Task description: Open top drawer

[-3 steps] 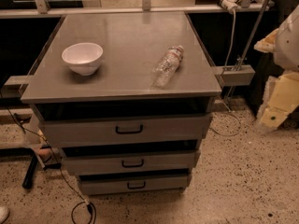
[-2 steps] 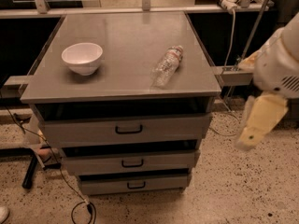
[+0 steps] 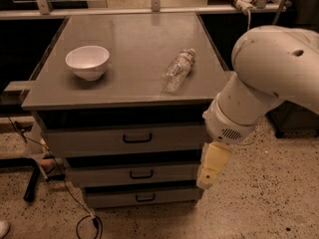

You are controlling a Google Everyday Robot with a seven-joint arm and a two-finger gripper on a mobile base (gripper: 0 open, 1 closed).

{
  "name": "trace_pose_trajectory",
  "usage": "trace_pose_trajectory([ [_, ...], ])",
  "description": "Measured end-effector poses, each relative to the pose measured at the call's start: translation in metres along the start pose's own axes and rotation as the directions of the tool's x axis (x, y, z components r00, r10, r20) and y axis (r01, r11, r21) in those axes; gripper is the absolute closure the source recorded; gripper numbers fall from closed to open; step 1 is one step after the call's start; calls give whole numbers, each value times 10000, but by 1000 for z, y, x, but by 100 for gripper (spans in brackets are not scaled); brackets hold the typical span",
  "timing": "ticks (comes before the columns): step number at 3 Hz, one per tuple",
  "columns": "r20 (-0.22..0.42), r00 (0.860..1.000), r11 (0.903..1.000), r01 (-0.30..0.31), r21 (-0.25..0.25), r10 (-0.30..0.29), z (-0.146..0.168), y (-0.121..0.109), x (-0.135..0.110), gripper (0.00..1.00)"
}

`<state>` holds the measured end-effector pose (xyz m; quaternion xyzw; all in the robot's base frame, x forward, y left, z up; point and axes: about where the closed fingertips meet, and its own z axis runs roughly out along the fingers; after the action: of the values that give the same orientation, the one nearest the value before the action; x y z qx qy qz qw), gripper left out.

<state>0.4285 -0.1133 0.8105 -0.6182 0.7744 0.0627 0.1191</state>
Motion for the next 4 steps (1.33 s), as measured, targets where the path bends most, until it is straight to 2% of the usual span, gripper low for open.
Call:
trace_pose_trajectory([
  [1, 22, 10000, 10000, 1, -32, -1, 3, -1, -1, 0],
  [2, 117, 9999, 9999, 26, 97, -27, 21, 0, -7, 0],
  [4, 544, 9984, 9987, -155, 476, 129, 71, -34, -37, 0],
])
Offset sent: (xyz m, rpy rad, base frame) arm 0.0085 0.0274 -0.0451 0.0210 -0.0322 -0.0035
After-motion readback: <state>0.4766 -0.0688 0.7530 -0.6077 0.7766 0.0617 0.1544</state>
